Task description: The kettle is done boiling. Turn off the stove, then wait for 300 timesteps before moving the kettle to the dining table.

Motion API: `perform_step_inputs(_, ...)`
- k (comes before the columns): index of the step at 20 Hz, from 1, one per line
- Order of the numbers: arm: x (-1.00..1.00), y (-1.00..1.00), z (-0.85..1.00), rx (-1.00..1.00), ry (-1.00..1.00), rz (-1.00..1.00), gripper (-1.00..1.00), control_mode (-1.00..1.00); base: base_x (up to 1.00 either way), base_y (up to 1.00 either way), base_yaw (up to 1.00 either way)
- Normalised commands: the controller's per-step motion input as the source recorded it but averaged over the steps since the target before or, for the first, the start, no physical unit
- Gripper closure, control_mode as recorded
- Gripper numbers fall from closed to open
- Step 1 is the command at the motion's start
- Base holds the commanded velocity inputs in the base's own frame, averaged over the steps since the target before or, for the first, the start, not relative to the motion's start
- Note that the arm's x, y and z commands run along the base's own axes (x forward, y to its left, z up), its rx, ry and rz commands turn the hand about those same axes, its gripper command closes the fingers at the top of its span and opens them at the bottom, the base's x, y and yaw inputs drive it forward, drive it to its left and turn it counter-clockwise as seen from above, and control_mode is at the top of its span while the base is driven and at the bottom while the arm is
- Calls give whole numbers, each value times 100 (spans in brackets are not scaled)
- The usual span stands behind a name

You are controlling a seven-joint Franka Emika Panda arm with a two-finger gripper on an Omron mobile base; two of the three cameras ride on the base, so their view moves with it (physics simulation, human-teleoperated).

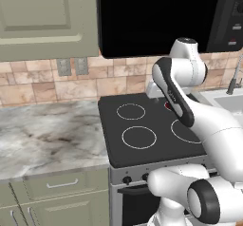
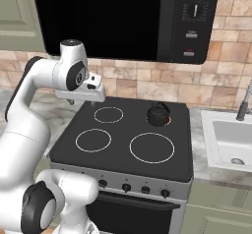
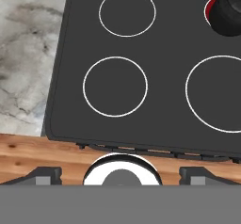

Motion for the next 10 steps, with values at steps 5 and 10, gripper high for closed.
perform_step_inputs(5,0,-5,0,0,0,0,-100,100,0,-28,-1)
perform_step_inputs(10,0,0,0,0,0,0,-100,100,0,-45,-7)
